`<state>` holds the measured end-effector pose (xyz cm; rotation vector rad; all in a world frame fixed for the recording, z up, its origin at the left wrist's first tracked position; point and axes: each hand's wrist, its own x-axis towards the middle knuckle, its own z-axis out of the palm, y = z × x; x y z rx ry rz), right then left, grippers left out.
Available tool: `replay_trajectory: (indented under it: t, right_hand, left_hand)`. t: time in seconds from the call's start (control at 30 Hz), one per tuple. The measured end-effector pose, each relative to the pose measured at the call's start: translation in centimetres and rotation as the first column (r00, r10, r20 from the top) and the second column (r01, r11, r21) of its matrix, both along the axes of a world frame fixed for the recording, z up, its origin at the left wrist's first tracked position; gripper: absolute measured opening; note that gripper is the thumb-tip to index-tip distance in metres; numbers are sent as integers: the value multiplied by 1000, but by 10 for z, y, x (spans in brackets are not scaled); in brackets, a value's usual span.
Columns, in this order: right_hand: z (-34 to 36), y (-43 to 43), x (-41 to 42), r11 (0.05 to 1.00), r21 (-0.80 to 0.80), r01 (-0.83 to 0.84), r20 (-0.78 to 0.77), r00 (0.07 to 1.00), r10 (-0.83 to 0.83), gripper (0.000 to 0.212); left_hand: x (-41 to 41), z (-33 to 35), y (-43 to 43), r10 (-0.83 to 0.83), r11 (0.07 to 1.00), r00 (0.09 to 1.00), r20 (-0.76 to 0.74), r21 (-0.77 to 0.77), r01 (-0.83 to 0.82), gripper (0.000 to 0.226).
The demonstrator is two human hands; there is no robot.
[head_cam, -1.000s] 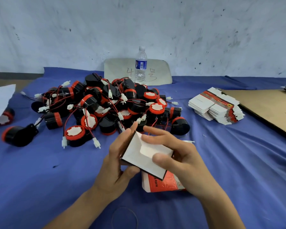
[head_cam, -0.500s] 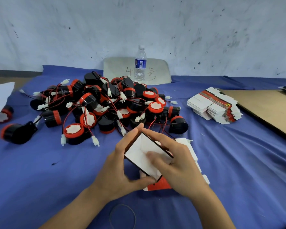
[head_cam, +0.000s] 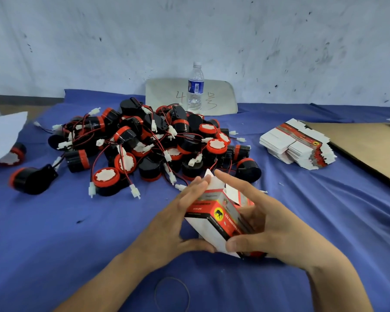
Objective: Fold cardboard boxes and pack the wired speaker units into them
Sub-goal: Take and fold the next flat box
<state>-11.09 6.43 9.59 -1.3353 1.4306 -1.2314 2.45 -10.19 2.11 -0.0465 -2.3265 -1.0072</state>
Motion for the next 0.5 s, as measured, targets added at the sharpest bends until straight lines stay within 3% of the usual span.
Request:
replay_trajectory:
  t: [0.1,0.17,0.23,0.3,0.37,0.43,0.5]
  right_hand:
    - [0,-2,4,991,-90,99,-57,993,-105,91]
    - [-1,-4,7,968,-165,190,-116,971,-210,91]
    - [0,-4,11,945,-254,205,-30,975,-219,89]
    - [0,-6,15,919,-352,176,180,977,-119,86]
    - [-3,-9,17,881,-411,236,235,961,-148,86]
    - [-8,-12,14,815,-425,394,76,913,-401,87]
    - [-15,-12,7,729,-484,484,-302,690,-658,79]
  left_hand:
    - [1,4,-11,74,994,997,17,-82,-72,100]
    - [3,7,-30,300,929,951,-77,-205,-309,91]
    - [11,5,-57,618,765,779,-107,-146,-627,79]
    - [22,-2,-82,826,563,557,89,-73,-823,74]
    - [31,-10,-95,859,463,412,303,-121,-878,70]
    - [34,-13,-98,865,434,364,344,-150,-888,59]
    - [34,-10,-97,894,391,334,299,-152,-908,46]
